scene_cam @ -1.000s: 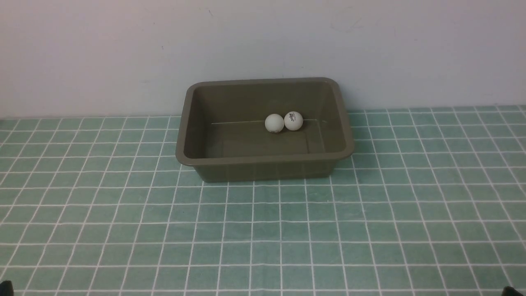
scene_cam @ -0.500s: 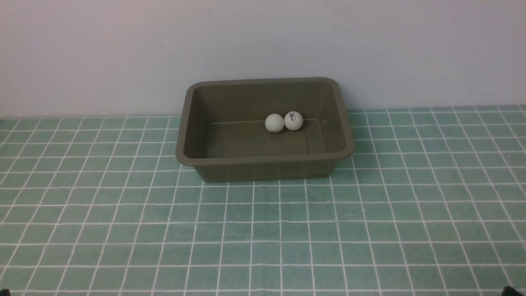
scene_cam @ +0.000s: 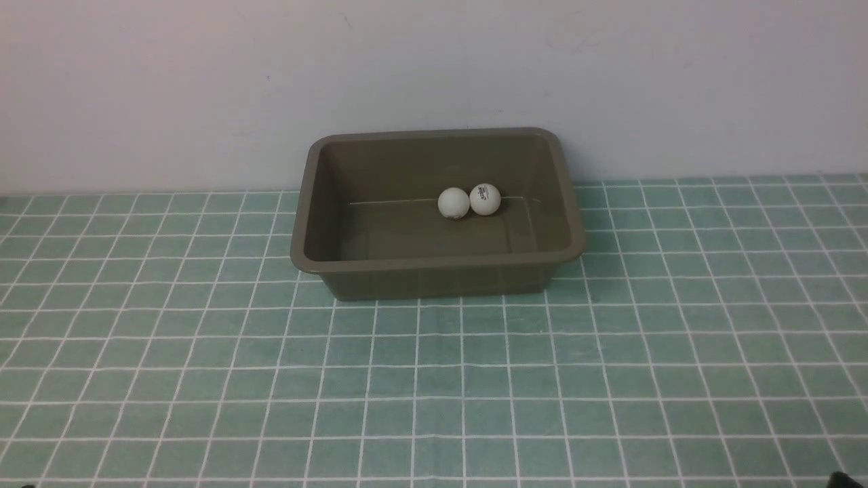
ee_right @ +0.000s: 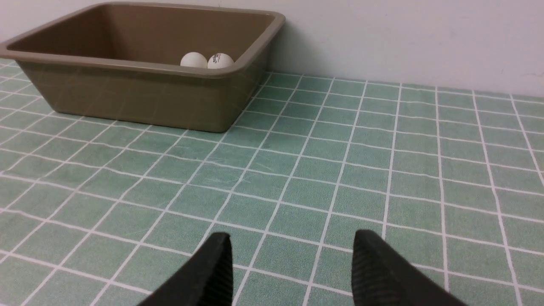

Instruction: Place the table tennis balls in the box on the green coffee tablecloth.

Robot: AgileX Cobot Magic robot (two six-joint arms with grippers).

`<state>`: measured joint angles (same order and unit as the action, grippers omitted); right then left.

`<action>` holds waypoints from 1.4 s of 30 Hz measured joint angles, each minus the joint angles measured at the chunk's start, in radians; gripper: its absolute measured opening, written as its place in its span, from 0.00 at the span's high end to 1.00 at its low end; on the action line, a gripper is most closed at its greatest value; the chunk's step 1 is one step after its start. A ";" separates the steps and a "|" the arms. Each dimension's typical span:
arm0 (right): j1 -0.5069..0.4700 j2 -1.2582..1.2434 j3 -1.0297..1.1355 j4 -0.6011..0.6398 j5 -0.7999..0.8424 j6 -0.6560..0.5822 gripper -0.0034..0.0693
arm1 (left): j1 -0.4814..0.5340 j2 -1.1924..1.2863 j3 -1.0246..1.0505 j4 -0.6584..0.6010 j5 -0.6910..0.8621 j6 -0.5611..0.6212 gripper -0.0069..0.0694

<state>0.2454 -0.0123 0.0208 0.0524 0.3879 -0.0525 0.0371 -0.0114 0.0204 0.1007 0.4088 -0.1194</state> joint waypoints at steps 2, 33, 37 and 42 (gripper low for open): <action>0.000 0.000 0.000 0.000 0.000 0.000 0.46 | 0.000 0.000 0.002 -0.020 -0.012 0.003 0.67; 0.000 0.000 0.000 0.000 0.000 0.000 0.46 | 0.000 0.000 0.004 -0.030 -0.019 0.129 0.67; 0.000 0.000 0.000 0.000 0.000 0.000 0.46 | 0.000 0.000 0.004 0.000 -0.019 0.129 0.67; 0.000 0.000 0.000 0.000 0.000 0.000 0.46 | 0.000 0.000 0.004 0.003 -0.019 0.129 0.67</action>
<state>0.2454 -0.0123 0.0208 0.0524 0.3879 -0.0525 0.0371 -0.0114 0.0244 0.1040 0.3902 0.0093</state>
